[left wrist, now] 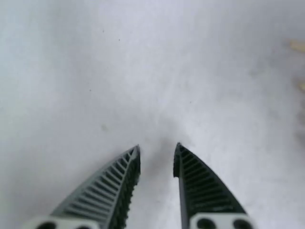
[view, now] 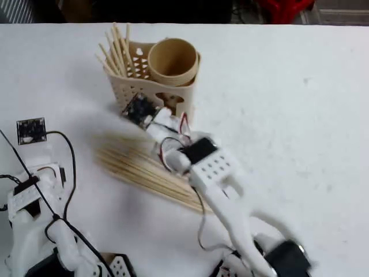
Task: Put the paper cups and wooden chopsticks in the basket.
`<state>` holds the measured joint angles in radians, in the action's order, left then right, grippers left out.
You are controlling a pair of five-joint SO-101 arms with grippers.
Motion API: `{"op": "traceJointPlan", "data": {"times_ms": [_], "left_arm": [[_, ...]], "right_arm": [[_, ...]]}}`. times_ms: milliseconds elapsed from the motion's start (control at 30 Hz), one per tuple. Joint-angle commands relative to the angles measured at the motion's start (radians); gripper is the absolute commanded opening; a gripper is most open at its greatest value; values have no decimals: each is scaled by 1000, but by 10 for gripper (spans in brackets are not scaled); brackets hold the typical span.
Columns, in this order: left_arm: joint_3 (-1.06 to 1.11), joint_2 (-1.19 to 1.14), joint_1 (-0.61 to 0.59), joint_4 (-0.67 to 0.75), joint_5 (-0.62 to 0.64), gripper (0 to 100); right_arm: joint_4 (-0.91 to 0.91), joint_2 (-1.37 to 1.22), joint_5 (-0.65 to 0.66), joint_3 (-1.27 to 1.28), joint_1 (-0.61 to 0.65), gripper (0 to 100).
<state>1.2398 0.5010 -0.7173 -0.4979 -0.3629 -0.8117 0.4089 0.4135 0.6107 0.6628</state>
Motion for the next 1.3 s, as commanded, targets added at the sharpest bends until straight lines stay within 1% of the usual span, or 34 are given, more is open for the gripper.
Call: {"op": "traceJointPlan", "data": {"times_ms": [0,100,200,400,600,733,967,1200,1267], "left_arm": [[-5,1,15,21,8,132],[-5,1,15,21,8,132],[-5,1,15,21,8,132],[-5,1,15,21,8,132],[-5,1,15,21,8,132],[-5,1,15,21,8,132],[-5,1,15,23,8,132],[-5,1,15,23,8,132],[-5,1,15,23,8,132]], "right_arm": [[2,237,-61,-20,21,16],[8,361,-92,-106,73,16],[99,357,-94,-239,96,16],[283,119,-173,-474,96,17],[473,-177,-172,-683,58,18],[519,-288,-181,-824,21,18],[630,-441,-183,-898,7,18],[627,-506,-183,-895,5,19],[627,-506,-183,-895,2,51]]}}
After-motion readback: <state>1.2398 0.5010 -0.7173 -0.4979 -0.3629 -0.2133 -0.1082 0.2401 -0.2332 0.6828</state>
